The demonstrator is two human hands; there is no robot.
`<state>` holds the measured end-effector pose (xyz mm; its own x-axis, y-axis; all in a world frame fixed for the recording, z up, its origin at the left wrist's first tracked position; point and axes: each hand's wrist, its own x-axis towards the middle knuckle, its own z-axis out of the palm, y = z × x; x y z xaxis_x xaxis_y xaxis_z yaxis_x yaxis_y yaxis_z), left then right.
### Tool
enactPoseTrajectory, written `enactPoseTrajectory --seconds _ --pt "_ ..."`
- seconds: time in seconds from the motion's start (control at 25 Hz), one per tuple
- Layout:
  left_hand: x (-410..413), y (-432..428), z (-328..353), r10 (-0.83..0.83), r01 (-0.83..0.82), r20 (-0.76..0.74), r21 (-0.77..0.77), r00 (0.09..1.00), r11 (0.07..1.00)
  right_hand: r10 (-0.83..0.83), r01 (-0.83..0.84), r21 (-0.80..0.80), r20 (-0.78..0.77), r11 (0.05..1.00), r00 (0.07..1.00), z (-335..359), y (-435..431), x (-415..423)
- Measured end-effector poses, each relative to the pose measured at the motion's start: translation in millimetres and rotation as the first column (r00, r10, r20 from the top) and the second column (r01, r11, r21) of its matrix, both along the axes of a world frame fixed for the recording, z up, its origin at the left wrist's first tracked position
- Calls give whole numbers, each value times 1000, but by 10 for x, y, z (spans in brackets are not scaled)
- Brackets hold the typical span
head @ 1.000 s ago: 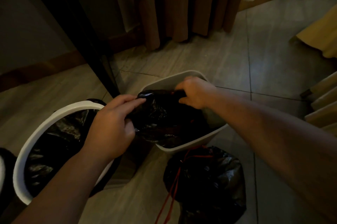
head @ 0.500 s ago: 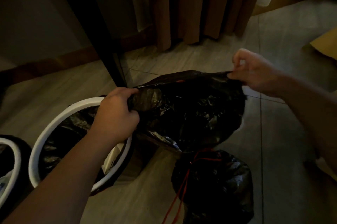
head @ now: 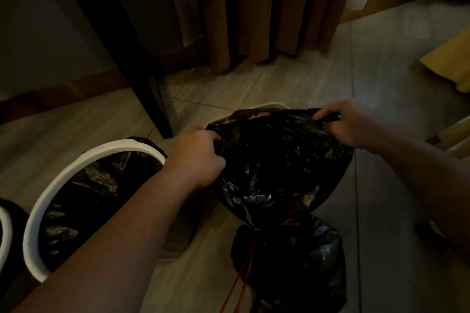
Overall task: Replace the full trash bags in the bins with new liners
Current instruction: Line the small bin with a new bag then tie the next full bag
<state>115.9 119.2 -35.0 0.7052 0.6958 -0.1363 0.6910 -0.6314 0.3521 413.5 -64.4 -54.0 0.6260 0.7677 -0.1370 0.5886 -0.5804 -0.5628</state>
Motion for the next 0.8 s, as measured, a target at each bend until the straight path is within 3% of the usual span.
enactPoseTrajectory --seconds 0.08,0.16,0.28,0.36,0.44,0.52,0.64,0.8 --pt "-34 114 6 49 -49 -13 34 999 998 -21 20 -16 -39 1000 999 -38 113 4" --pt "-90 198 11 65 -58 -144 54 988 997 -10 8 -42 -40 999 999 -84 262 12" --pt "-170 134 -32 -45 69 -303 69 952 995 2 -4 -106 -22 994 1000 -187 366 -4" --pt "-208 82 -102 -70 90 -191 100 979 991 -3 5 -89 17 996 1000 -247 307 -7" --pt "-171 120 -91 -22 22 5 95 1000 995 -41 40 52 15 998 999 -163 302 -40" --pt "-50 236 -55 45 -52 121 50 992 997 47 -54 115 61 992 997 -78 414 -64" --pt "126 419 -29 59 -61 72 29 996 998 139 -141 55 33 988 990 -30 671 -67" --pt "228 577 -36 52 -55 -79 -32 996 998 -11 34 89 -249 995 968 -27 873 42"
